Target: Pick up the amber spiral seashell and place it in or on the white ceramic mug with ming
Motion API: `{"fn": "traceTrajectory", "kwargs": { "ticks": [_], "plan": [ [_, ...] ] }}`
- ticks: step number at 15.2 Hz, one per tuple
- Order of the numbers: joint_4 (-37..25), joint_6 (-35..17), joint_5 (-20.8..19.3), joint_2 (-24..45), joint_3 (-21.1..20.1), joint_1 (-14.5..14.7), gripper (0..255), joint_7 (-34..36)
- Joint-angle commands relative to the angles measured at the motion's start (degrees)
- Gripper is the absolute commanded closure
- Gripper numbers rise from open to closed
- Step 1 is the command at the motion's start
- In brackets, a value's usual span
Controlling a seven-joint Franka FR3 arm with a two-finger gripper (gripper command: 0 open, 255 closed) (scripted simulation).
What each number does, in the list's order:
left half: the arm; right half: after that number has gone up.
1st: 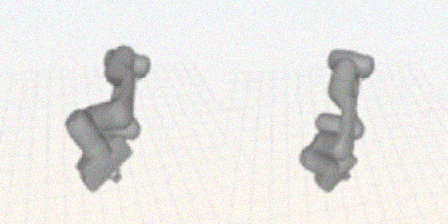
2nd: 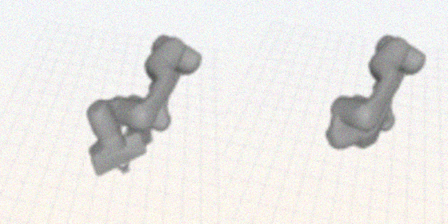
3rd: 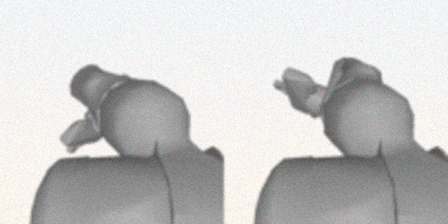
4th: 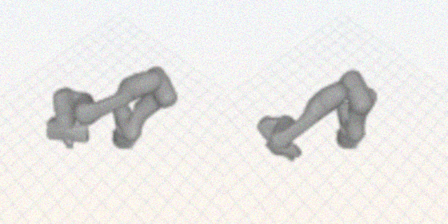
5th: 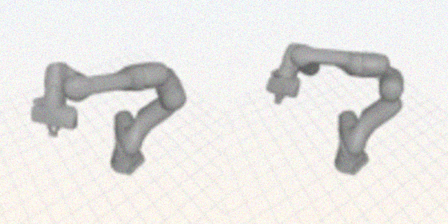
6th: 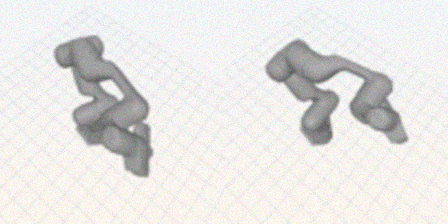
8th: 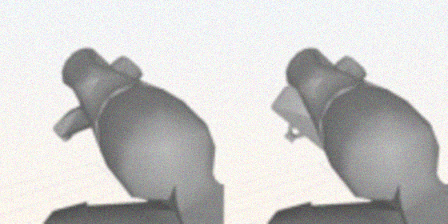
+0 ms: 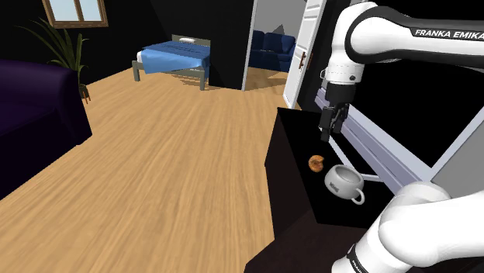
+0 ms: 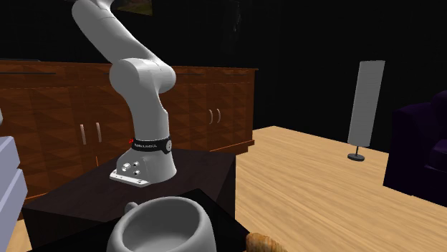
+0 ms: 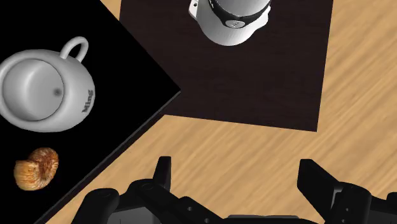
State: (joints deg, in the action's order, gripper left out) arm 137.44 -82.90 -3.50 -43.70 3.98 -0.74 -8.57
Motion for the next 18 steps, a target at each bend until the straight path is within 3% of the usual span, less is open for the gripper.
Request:
{"fn": "traceTrajectory", "kwargs": {
  "ticks": [1, 10, 18],
  "plan": [
    [0.0, 0.0, 0.0, 0.0, 0.0, 0.0, 0, 0.0],
    [5.8, -15.1, -7.6, 8.1, 7.7, -3.1, 0, -7.5],
    [5.7, -29.3, -12.2, 20.8, 14.7, -5.5, 0, -13.6]
  ]
}}
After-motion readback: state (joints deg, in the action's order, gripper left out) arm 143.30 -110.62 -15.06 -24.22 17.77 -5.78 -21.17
